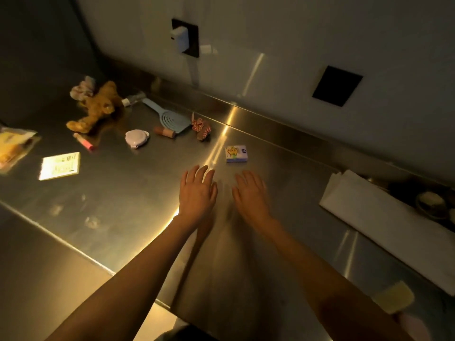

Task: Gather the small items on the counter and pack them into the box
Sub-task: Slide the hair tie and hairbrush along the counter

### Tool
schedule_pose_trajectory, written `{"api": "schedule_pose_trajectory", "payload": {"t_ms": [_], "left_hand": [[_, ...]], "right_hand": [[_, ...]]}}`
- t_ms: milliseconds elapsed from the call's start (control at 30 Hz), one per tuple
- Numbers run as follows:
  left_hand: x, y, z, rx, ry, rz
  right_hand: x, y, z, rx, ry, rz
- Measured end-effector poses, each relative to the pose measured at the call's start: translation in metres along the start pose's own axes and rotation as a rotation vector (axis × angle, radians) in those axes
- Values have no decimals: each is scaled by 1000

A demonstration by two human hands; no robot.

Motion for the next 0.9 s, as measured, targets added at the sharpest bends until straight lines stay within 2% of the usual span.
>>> {"api": "schedule_pose_trajectory", "payload": {"t_ms": [300,600,900], "left_hand": [[-41,-20,-116,-52,-107,20],[-63,-68,-199,-122,-134,6],[-69,-110,-237,-272,-139,-27]], "right_hand": [[14,-22,-96,60,-117,33],[48,-65,-139,-61,-246,16],[58,-100,-161,-161,-287,35]]}}
Point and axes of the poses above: each hand's wrist, its own z-axis away from the middle knuckle, its own y-axis out of the back of the hand, x = y × z, the point moved 9 cm from there along -z, towards the middle knuckle, and after that the axes turned 8 degrees about y, right-handed, at the moved point
